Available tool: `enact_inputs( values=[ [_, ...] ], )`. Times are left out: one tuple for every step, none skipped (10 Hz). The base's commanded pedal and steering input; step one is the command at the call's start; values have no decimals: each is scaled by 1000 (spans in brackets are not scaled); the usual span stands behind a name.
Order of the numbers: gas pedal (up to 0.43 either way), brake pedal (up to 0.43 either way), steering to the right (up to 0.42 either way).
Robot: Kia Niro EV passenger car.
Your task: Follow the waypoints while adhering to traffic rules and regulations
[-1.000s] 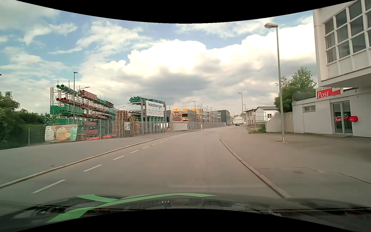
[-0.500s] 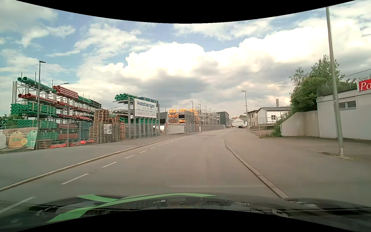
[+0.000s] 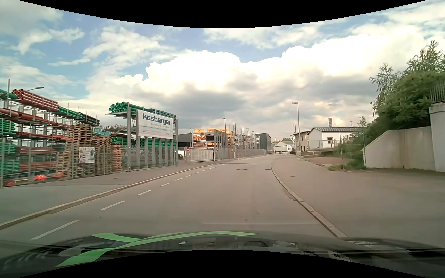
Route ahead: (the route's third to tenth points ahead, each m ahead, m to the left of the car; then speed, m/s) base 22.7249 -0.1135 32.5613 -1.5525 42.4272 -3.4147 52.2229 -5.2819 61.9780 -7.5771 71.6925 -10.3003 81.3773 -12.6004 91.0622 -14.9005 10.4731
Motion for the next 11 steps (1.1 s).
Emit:
enact_inputs(
  values=[
    [169,0,24],
    [169,0,24],
    [169,0,24],
    [169,0,24],
    [169,0,24],
    [169,0,25],
    [169,0,25],
    [169,0,25],
    [169,0,26],
    [169,0,25],
    [169,0,25]
  ],
)
